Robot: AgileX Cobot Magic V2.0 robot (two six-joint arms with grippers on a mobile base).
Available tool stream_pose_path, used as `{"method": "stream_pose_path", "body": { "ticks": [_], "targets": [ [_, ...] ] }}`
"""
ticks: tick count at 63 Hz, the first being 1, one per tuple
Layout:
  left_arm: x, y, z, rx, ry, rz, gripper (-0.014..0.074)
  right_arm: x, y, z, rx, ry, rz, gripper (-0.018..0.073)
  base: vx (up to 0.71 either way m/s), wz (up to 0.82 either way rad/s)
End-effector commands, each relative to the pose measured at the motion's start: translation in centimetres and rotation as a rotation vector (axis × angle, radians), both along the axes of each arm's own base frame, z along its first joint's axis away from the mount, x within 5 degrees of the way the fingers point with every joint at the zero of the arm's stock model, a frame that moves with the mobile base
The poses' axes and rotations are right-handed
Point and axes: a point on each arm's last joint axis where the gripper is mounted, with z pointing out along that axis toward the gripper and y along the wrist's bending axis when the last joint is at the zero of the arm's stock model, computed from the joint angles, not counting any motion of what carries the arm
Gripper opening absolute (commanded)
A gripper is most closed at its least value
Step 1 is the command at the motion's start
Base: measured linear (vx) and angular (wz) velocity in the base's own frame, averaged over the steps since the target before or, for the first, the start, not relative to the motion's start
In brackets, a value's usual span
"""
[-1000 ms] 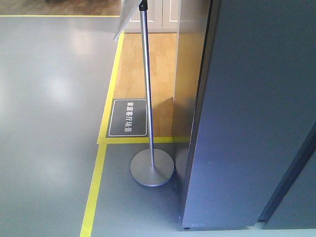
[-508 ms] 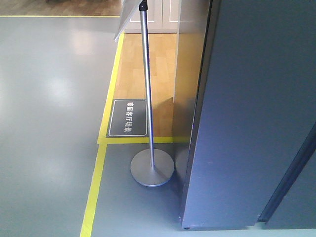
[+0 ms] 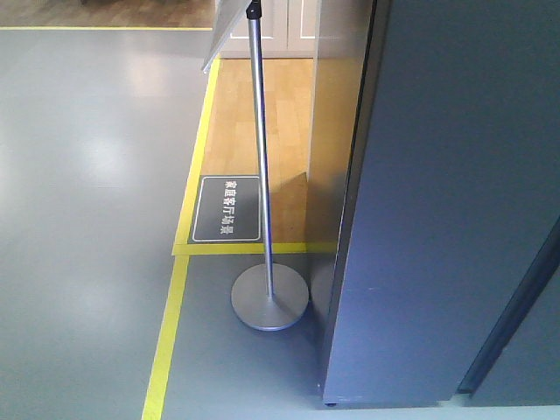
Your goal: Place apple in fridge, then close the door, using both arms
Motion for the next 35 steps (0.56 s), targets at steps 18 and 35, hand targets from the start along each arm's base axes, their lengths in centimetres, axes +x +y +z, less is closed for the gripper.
{"method": "stream_pose_path", "body": {
  "ticks": [18, 35],
  "targets": [
    [-0.07, 0.0, 0.03, -0.003, -0.069, 0.0, -0.0006, -0.12, -0.03, 0.3, 0.004, -0.084, -0.005, -0.0004, 0.0, 0.0],
    [-0.07, 0.0, 0.03, -0.003, -0.069, 0.0, -0.0006, -0.13, -0.03, 0.32, 0.004, -0.084, -0.005, -0.0004, 0.0, 0.0]
  ]
}}
